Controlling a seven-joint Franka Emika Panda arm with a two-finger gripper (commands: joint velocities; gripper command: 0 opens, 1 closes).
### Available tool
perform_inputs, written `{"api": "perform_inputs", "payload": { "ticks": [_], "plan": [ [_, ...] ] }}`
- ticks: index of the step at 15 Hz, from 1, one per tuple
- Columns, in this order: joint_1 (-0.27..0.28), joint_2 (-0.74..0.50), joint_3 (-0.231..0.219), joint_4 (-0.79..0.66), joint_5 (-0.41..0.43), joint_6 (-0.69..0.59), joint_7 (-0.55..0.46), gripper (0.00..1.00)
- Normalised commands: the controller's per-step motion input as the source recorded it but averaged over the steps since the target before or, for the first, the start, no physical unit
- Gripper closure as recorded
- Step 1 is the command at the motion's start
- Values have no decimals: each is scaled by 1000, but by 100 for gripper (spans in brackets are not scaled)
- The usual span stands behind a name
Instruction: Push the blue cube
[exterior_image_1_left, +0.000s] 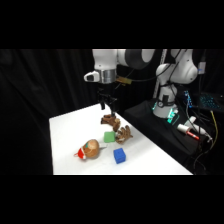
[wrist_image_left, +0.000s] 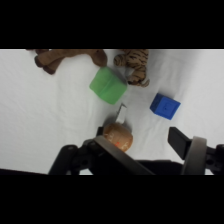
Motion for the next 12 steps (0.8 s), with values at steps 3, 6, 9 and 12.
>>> {"api": "perform_inputs", "payload": {
  "ticks": [3, 6, 9, 12],
  "plan": [
    [83, 108, 83, -45, 7, 268, 91, 0],
    [74, 212, 60, 62, -64, 278, 132, 35],
    [72, 269, 38, 153, -139, 223, 171, 59],
    [68, 277, 18, 200, -177, 197, 170, 86]
  ]
}}
